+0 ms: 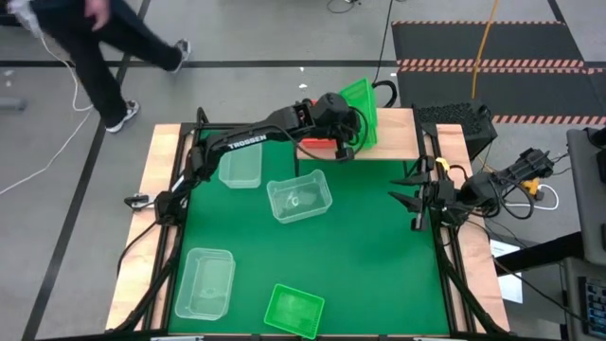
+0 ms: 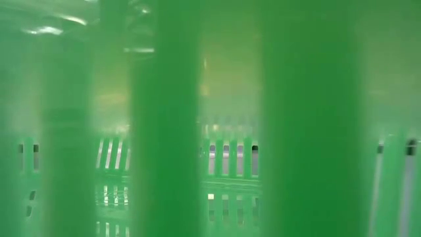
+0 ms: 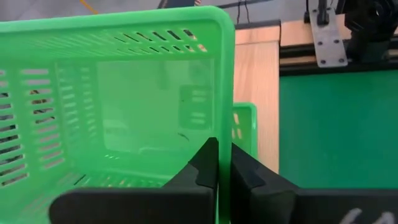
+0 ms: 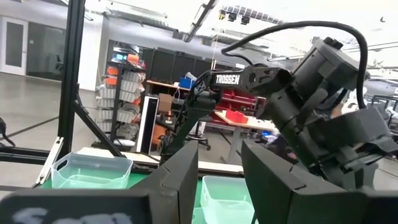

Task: Stack baskets on shelf by color
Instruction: Stack the top green bin on the on the top of the green bin

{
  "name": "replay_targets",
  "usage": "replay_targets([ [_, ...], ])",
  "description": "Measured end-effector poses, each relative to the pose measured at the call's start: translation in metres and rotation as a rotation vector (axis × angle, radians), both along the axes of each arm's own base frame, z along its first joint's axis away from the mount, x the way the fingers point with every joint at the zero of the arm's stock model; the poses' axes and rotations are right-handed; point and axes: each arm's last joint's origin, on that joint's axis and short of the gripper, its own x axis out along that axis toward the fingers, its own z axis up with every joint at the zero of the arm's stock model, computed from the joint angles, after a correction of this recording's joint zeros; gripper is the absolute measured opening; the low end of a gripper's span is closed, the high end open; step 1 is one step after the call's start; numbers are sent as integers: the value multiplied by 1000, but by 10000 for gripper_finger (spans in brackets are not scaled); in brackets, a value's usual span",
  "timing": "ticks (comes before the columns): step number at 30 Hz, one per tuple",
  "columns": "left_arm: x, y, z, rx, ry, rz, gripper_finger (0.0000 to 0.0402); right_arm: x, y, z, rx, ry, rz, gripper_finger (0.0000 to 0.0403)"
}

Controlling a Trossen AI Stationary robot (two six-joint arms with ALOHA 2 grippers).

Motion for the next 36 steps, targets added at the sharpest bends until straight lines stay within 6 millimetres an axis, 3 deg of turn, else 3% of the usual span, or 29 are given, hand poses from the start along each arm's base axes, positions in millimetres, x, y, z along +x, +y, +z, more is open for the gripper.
replay_targets([
  [6,-1,1,0,-66,-21,10,5,0,0,0,2,0,1,116],
  [15,2,-7,0,-70,-18,-15,35,0,0,0,7,-1,2,116],
  [29,-1,-11,-6,118,127,-73,39,0,0,0,6,1,2,116],
  [36,-2,-10,-6,115,126,-36,95,0,0,-1,4,5,2,116],
])
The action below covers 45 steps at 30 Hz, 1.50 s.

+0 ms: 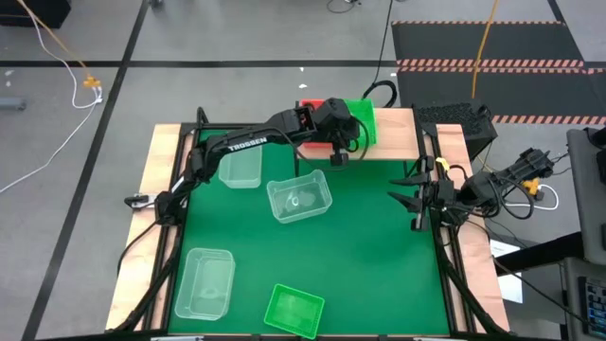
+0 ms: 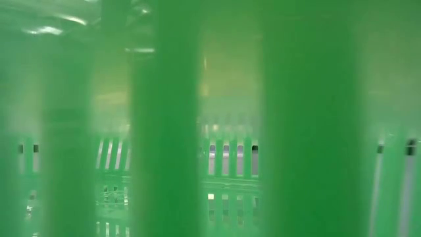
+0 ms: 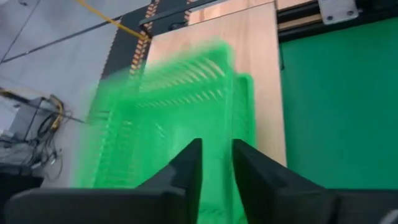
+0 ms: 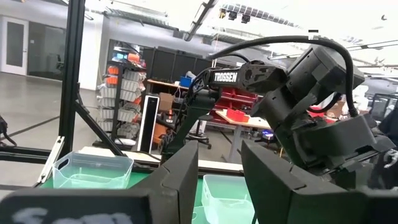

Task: Stack baskets on shelf by color
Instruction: Stack the top green bin on the on the top of the green bin, then stack the green bin on the top of the green bin

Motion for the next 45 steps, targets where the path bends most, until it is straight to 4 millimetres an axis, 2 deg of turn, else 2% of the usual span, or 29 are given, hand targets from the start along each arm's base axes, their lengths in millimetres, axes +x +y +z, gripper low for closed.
replay_targets([
  [7,1,1,1,9,-21,61,169,0,0,0,0,0,0,116],
  [11,-7,-10,16,27,-38,147,192,0,0,-1,-5,9,0,116],
  [16,-45,-56,42,-6,114,214,197,0,0,-3,-7,28,1,116],
  [23,-81,-128,36,-203,343,346,198,1,0,-6,65,48,14,116],
  [26,-83,-164,21,-224,377,379,198,1,1,-8,124,57,26,116],
  [31,-89,-222,-22,-199,491,345,198,3,2,-9,185,60,38,116],
  [35,-93,-256,-53,-229,512,313,198,5,3,-10,174,68,36,116],
  [40,-87,-285,-71,-385,529,56,198,5,2,-9,135,68,8,116],
  [45,-86,-294,-90,-435,601,-155,198,5,1,-9,116,63,-27,116],
])
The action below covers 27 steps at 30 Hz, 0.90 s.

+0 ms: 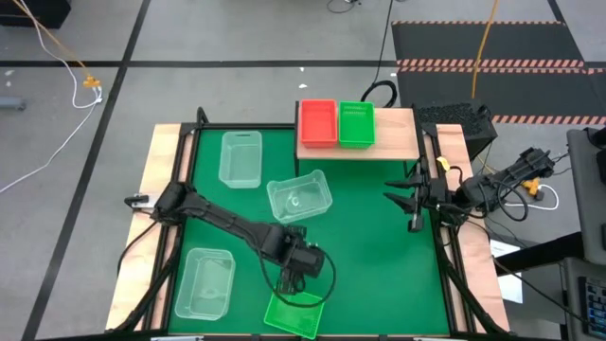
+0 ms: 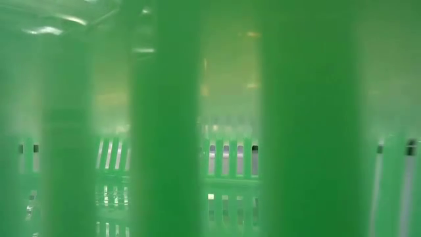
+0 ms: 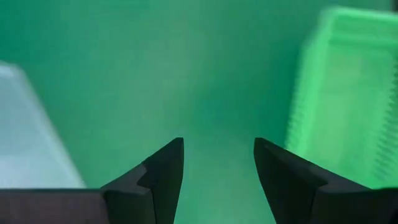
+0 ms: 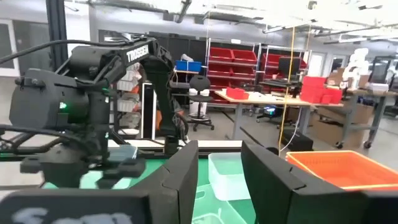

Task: Stack baskets on shelf by color
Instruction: Stack the green bin on the top of the green bin

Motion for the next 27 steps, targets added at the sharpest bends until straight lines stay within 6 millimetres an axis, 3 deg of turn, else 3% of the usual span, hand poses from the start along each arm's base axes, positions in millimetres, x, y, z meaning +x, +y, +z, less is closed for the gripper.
replay_targets([
  [9,-8,-29,-37,-198,3,-230,198,0,0,1,-21,-9,-5,116],
  [15,-10,-25,-51,-129,-8,-161,185,0,0,2,-18,-15,-5,116],
  [19,-9,-17,-56,-111,0,-121,132,0,0,2,-18,-14,-5,116],
  [24,2,1,-56,-158,-8,81,25,1,0,1,-10,-13,-3,116],
  [27,11,21,-54,-129,-62,252,18,1,0,1,0,-14,-1,116],
])
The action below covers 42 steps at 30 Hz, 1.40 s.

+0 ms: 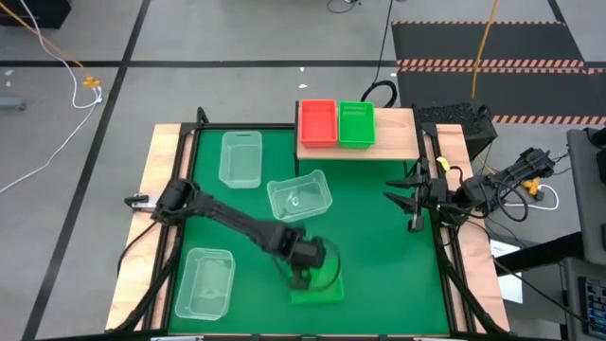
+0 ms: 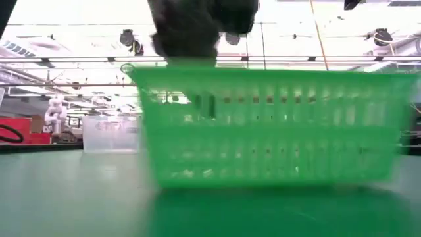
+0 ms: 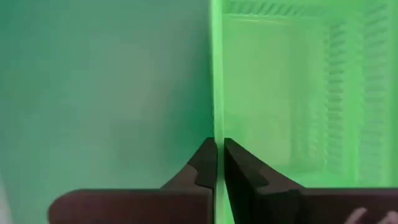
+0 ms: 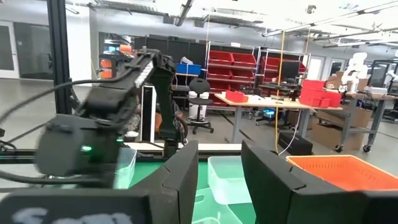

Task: Stack baskets on shelf by color
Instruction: Stack the green bin on the top of the green bin

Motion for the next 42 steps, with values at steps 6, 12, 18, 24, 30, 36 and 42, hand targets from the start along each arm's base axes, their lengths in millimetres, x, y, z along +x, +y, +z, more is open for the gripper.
replay_targets([
  [6,9,28,9,-2,-50,252,57,0,0,0,8,1,2,116],
  [12,12,28,18,1,-124,117,84,0,0,-1,2,9,2,116],
  [18,6,14,29,139,-188,-125,145,0,0,-1,8,9,3,116],
  [24,-28,-16,39,269,-98,-632,178,2,1,-2,1,17,3,116],
  [30,-19,-31,29,375,-190,-816,166,3,1,-2,5,11,2,116],
  [36,-20,-31,8,374,-84,-868,135,5,3,-3,13,22,4,116],
  [42,-18,-28,6,375,-75,-861,104,6,3,-4,-3,25,2,116],
])
